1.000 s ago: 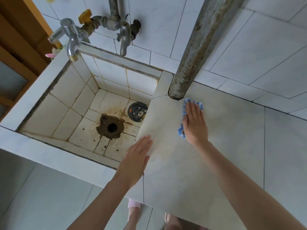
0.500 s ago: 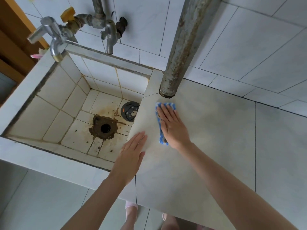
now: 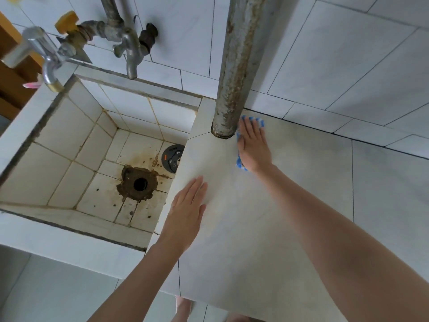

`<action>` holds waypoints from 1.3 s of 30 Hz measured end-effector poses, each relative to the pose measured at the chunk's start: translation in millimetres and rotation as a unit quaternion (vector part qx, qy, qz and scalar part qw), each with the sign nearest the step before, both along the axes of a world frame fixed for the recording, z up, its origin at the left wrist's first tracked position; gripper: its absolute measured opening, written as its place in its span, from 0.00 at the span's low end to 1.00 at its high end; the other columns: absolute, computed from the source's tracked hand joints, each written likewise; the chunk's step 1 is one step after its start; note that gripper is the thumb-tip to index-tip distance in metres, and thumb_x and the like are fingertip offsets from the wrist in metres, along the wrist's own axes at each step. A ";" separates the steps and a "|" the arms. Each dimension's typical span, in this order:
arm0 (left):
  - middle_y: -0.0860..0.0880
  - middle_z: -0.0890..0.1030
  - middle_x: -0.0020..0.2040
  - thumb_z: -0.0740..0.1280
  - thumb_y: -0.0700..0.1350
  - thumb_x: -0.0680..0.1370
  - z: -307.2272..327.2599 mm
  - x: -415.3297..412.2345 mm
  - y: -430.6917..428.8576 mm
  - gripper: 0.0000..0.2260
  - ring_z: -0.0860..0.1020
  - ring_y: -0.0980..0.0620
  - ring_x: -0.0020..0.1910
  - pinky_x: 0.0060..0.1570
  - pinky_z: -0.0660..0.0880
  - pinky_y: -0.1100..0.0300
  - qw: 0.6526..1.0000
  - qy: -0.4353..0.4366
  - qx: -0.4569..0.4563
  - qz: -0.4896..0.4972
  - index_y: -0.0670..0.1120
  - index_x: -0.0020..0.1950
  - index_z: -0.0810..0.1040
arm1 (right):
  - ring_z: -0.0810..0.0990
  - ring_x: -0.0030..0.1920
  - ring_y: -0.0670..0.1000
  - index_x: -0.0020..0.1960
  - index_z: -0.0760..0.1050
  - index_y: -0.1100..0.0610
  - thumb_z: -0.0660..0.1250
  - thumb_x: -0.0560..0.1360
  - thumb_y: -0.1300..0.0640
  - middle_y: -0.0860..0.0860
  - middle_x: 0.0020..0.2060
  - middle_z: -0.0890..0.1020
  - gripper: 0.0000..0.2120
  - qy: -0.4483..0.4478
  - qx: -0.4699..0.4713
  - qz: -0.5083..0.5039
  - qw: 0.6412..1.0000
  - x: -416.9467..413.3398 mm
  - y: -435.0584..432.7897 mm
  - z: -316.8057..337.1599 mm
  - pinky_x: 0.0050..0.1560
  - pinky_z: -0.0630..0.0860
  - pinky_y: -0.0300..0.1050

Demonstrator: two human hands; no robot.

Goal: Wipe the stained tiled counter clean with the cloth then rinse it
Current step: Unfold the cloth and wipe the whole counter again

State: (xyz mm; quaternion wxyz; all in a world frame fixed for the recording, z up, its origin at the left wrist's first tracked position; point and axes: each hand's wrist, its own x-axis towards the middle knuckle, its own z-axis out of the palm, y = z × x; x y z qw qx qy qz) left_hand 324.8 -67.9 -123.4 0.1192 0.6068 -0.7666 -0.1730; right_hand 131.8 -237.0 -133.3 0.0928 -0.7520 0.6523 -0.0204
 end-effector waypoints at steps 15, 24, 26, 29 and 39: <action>0.48 0.63 0.73 0.52 0.50 0.79 0.6 -10.3 -17.4 0.22 0.60 0.49 0.72 0.69 0.54 0.55 1.000 -0.007 0.012 -0.013 0.44 0.72 0.65 | 0.44 0.77 0.51 0.77 0.45 0.54 0.35 0.79 0.49 0.49 0.77 0.49 0.27 0.014 -0.023 -0.012 1.000 -38.3 -20.1 -1.4 0.74 0.40 0.46; 0.50 0.60 0.74 0.47 0.53 0.78 1.3 -10.8 -17.4 0.26 0.57 0.53 0.73 0.70 0.55 0.56 1.000 0.016 0.019 -0.006 0.44 0.74 0.59 | 0.43 0.77 0.52 0.77 0.44 0.57 0.43 0.82 0.54 0.52 0.77 0.48 0.24 0.030 -0.022 -0.203 0.979 -149.2 54.6 -5.8 0.75 0.40 0.50; 0.50 0.59 0.75 0.49 0.51 0.78 1.2 -9.3 -15.7 0.25 0.56 0.53 0.73 0.71 0.56 0.55 1.000 0.019 0.023 -0.007 0.44 0.74 0.59 | 0.42 0.76 0.52 0.77 0.43 0.56 0.43 0.82 0.53 0.52 0.77 0.47 0.24 0.010 -0.011 -0.242 0.970 -156.7 76.1 -4.8 0.75 0.38 0.48; 0.50 0.58 0.75 0.48 0.53 0.78 1.8 -6.2 -8.3 0.26 0.56 0.53 0.73 0.70 0.56 0.55 1.000 0.015 0.024 -0.010 0.44 0.74 0.59 | 0.44 0.77 0.54 0.77 0.45 0.57 0.45 0.82 0.56 0.53 0.77 0.49 0.24 -0.010 -0.008 -0.270 0.963 -139.0 96.0 -3.0 0.75 0.41 0.52; 0.44 0.63 0.72 0.56 0.44 0.78 -2.4 12.5 30.3 0.22 0.62 0.47 0.71 0.68 0.62 0.50 0.999 0.019 0.027 0.020 0.39 0.71 0.63 | 0.56 0.75 0.54 0.76 0.56 0.56 0.47 0.80 0.54 0.51 0.75 0.60 0.24 -0.081 -0.028 -0.030 0.996 56.0 180.7 -0.8 0.72 0.56 0.51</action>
